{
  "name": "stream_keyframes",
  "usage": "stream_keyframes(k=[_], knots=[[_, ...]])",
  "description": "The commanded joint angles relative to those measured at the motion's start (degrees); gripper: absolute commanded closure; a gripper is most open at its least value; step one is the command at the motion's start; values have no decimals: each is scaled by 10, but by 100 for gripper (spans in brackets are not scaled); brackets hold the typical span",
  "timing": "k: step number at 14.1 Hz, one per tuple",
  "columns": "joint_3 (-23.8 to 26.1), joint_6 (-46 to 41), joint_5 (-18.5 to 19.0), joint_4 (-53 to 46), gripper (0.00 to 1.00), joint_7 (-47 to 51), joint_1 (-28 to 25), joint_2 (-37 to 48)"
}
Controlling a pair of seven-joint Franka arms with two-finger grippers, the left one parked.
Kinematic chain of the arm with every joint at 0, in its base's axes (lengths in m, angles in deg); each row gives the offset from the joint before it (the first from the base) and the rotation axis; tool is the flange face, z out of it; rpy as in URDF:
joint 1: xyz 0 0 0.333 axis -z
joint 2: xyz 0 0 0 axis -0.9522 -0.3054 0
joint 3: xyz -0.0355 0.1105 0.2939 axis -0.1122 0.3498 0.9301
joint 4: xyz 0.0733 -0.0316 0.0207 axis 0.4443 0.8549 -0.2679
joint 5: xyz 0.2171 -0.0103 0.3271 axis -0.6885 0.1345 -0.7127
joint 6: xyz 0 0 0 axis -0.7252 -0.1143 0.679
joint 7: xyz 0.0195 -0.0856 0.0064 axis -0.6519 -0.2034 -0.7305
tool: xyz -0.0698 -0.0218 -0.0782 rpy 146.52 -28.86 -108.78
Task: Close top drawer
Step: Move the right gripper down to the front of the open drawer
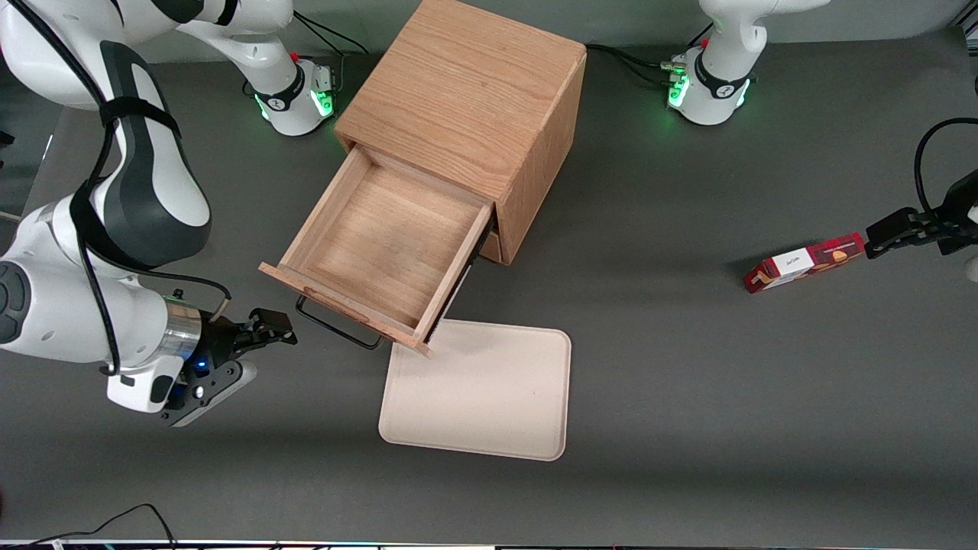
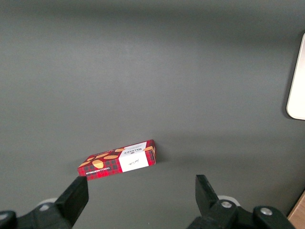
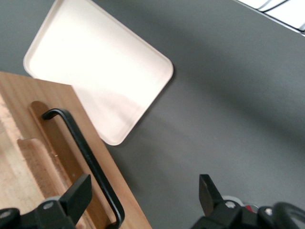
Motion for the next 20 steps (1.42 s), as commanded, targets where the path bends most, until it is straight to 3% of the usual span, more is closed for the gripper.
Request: stream_keyframes(k=[1, 9, 20], knots=[[11, -18, -17, -19, 0, -42, 1, -17], [16, -45, -17, -16, 0, -107, -6, -42], [16, -64, -17, -14, 0, -121, -21, -75]])
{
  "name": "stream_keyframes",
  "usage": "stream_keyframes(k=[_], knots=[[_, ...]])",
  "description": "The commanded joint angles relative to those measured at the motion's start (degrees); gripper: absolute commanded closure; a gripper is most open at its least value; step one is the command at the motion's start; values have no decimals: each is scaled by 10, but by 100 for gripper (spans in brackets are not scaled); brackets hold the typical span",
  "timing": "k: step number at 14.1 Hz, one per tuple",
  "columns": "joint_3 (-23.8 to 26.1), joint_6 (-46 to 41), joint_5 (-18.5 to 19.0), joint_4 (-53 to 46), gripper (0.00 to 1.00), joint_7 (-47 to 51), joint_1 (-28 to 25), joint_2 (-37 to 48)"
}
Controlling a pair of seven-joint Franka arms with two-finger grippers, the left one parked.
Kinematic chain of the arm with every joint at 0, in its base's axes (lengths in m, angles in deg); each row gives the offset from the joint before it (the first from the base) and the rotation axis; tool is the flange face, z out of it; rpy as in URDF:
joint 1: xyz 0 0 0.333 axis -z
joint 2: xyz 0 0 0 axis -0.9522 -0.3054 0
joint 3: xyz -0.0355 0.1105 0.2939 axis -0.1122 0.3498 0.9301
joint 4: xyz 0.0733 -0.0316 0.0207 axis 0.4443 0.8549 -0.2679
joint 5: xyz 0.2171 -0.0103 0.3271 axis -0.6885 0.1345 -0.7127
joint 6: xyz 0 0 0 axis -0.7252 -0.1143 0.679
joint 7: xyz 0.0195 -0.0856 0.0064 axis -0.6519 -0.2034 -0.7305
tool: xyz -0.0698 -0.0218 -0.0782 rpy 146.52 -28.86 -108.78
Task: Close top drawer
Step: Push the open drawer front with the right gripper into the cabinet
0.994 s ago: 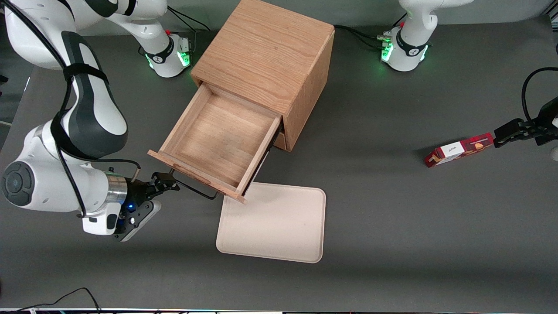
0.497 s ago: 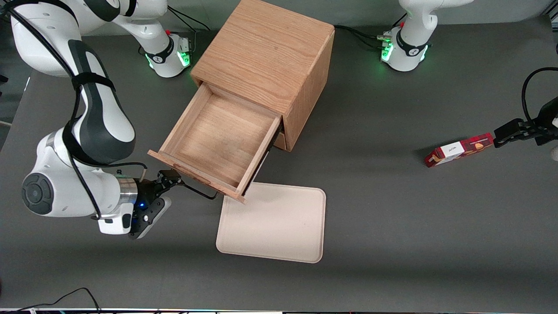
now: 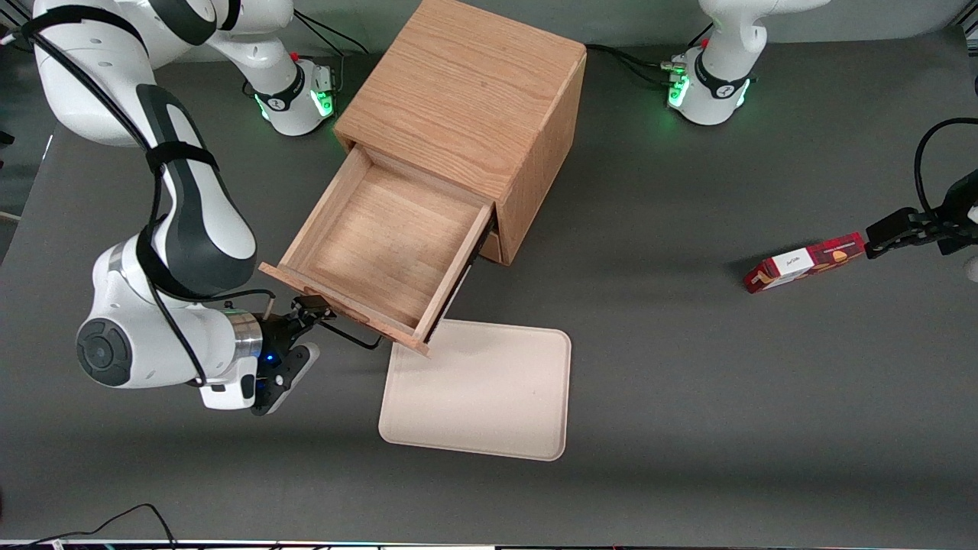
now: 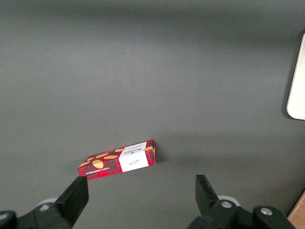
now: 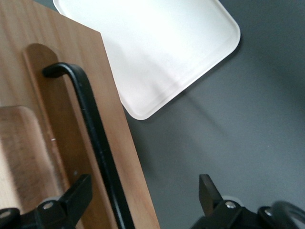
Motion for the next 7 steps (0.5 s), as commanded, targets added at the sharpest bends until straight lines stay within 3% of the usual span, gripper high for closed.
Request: stream_keyframes(k=[1, 7], knots=[[-1, -6, -7, -14, 0, -14, -6, -16], [1, 0, -7, 15, 0, -13, -9, -15]])
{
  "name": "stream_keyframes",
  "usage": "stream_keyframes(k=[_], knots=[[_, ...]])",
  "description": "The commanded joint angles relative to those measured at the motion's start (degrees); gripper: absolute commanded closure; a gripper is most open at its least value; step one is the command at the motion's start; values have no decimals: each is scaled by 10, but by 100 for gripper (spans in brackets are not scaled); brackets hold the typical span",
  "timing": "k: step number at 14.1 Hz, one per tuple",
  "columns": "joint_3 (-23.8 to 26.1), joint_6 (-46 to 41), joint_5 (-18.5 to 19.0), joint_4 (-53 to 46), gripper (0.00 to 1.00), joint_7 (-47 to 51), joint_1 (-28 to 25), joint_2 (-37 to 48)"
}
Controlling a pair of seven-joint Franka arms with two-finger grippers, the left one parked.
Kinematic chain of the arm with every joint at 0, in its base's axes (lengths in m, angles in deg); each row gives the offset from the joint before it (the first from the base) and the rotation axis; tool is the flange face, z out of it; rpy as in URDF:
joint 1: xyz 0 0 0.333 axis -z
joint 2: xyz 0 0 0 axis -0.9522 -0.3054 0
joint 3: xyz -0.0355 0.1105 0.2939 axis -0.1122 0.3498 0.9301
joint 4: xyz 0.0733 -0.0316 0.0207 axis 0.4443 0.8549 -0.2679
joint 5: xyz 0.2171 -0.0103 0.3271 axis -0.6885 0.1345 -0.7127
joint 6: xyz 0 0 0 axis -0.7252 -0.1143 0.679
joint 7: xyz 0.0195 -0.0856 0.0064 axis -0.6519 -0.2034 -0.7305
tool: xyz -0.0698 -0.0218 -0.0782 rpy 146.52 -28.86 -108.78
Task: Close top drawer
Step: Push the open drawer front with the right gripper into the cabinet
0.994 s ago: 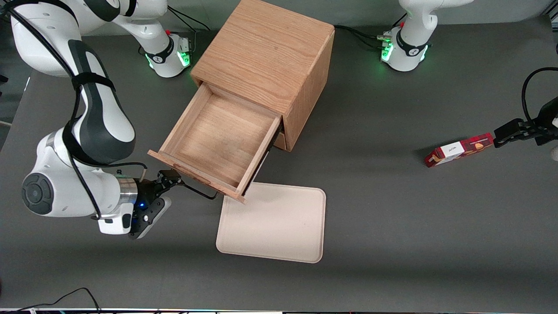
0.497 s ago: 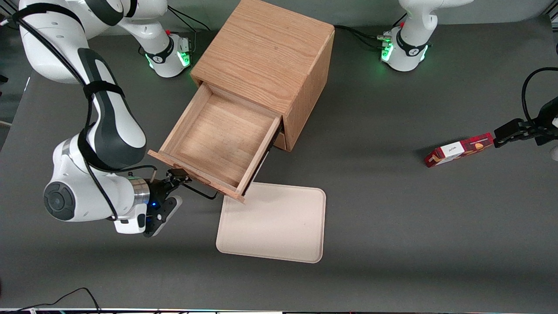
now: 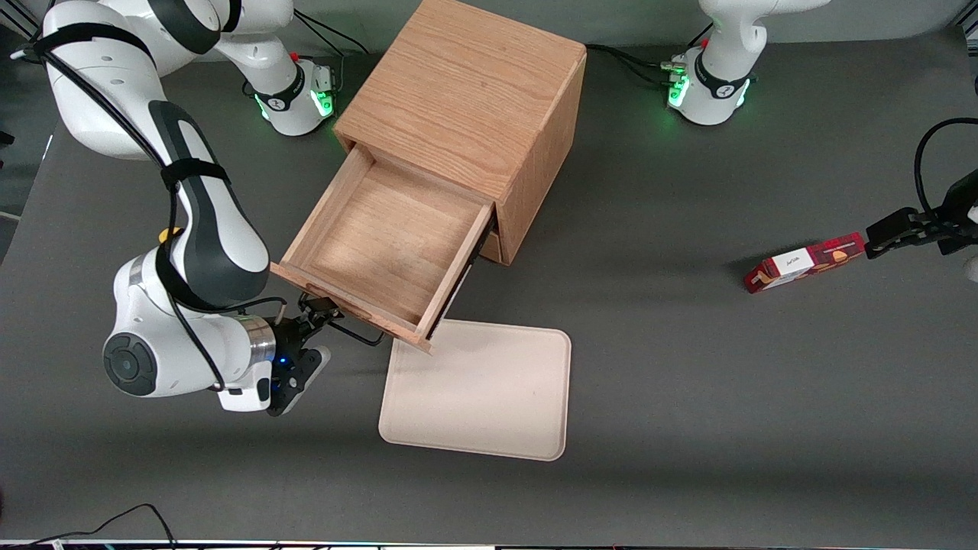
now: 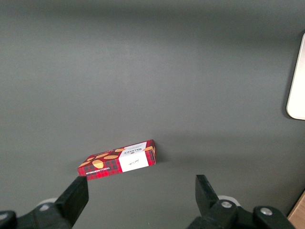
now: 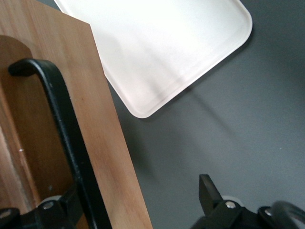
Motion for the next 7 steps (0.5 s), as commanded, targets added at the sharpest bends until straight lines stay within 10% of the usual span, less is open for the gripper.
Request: stream_keyframes(k=[1, 7], knots=[[1, -1, -7, 13, 0, -11, -5, 1], [16, 6, -8, 44, 0, -4, -5, 17]])
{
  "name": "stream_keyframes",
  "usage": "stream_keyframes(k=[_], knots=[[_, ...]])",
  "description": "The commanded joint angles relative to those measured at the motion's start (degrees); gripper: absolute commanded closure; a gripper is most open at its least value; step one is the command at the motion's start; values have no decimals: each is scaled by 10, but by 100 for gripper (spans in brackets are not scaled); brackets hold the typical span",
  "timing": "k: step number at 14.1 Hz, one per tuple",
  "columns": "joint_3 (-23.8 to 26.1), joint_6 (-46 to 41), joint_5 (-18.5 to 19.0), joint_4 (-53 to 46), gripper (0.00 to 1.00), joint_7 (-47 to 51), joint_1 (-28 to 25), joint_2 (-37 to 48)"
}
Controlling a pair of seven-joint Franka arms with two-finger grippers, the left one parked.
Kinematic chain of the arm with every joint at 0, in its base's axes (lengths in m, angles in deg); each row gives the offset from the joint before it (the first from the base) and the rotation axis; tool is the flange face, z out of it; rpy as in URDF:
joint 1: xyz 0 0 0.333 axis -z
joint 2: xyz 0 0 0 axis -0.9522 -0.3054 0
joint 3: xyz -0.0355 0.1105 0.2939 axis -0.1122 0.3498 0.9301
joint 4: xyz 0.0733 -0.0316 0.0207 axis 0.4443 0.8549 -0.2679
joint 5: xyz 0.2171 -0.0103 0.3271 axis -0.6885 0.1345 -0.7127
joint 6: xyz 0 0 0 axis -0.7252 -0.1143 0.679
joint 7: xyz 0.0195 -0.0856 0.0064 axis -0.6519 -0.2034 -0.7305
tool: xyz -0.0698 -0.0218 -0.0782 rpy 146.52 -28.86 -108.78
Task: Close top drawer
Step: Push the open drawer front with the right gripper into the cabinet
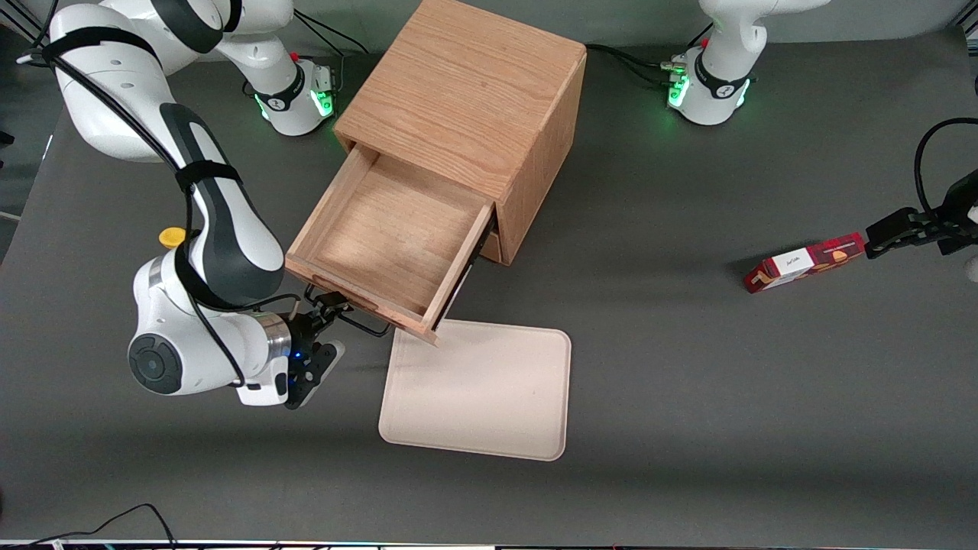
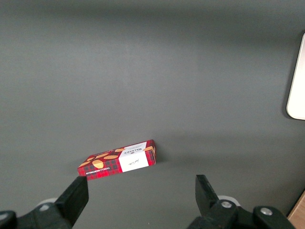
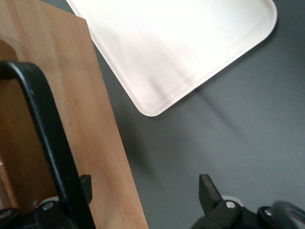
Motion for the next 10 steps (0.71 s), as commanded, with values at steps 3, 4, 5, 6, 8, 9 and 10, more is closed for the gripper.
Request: stream_keyframes(k=[3, 4, 5, 6, 8, 9, 10], knots=[[15, 26, -8, 60, 0, 7, 0, 39], [22, 29, -8, 71, 0, 9, 1, 46], [24, 29, -9, 79, 0, 11, 1, 53], [24, 29, -9, 86, 0, 11, 1, 58], [25, 36, -13, 110, 0, 14, 1, 75], [25, 38, -15, 126, 0, 14, 1, 83], [25, 44, -15, 140, 0, 14, 1, 93]])
